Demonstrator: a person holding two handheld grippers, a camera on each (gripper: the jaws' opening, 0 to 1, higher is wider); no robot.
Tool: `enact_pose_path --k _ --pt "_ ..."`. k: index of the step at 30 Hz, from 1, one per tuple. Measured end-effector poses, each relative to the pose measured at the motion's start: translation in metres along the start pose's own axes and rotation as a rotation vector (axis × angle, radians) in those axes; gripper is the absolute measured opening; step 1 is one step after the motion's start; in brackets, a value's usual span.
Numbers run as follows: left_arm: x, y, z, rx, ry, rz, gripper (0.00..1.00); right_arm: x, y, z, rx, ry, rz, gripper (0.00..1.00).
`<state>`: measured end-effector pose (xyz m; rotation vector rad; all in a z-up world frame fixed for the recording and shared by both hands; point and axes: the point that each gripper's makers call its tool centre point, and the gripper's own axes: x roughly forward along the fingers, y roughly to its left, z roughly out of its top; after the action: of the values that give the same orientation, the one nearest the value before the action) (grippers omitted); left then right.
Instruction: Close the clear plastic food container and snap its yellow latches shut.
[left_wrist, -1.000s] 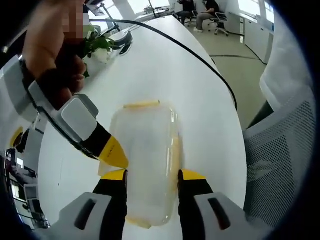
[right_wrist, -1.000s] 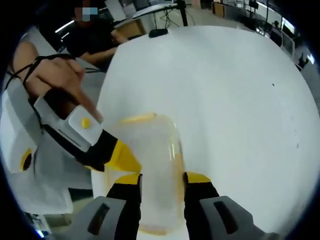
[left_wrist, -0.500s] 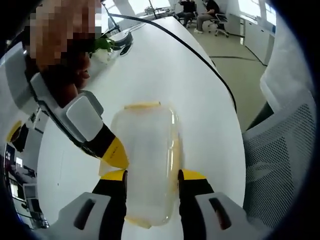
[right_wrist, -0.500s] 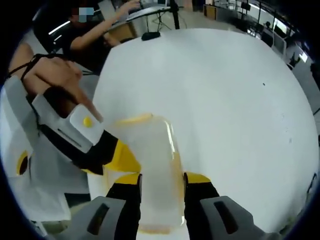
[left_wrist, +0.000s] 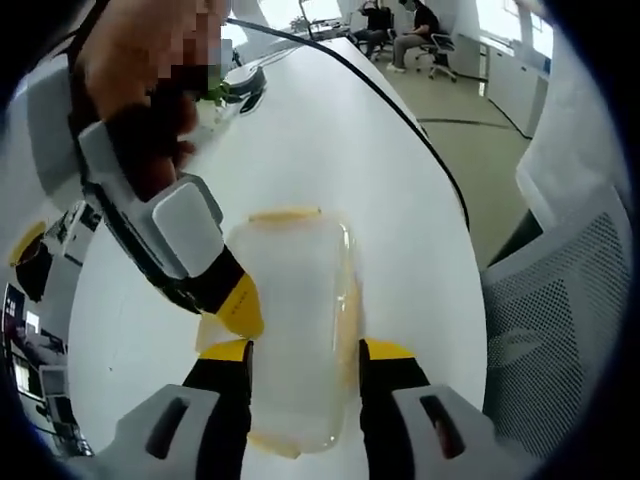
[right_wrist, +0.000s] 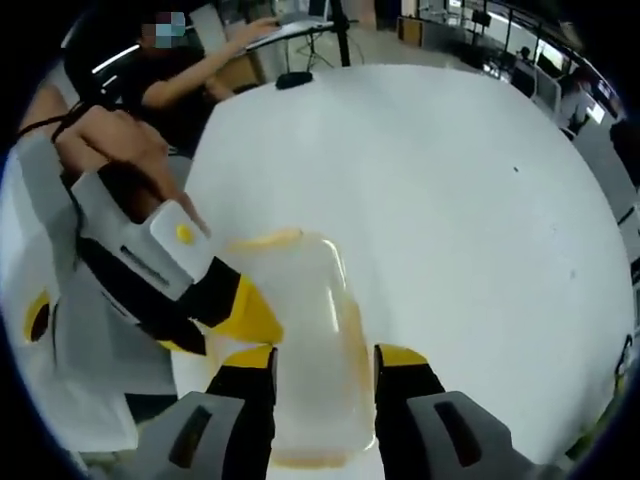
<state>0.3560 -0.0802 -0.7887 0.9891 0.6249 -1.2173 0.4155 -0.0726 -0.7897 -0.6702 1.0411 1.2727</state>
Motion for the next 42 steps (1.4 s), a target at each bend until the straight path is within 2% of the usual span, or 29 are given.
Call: enact_pose_path --k 6,16,20,32,42 --pt "0.001 -0.006 0.002 0.005 -0.010 -0.022 0.47 -0.007 -0.002 -0.003 0.017 -0.017 -0.015 0.38" --pt "-0.003 -0.008 0.002 0.022 -0.013 -0.043 0.50 -0.012 0.003 -0.009 -0.011 -0.010 -0.033 0.41" --pt "-0.005 -0.005 0.002 0.008 -0.020 -0.040 0.52 -0.012 0.002 -0.011 -0.024 -0.007 -0.041 0.41" --pt "-0.011 0.001 -0.011 0.007 0.012 -0.050 0.61 -0.021 0.009 -0.017 -0.054 -0.010 -0.057 0.51" --pt "-0.014 0.012 -0.014 -0.003 0.007 -0.047 0.67 -0.024 0.013 -0.022 -0.086 0.002 -0.082 0.56"
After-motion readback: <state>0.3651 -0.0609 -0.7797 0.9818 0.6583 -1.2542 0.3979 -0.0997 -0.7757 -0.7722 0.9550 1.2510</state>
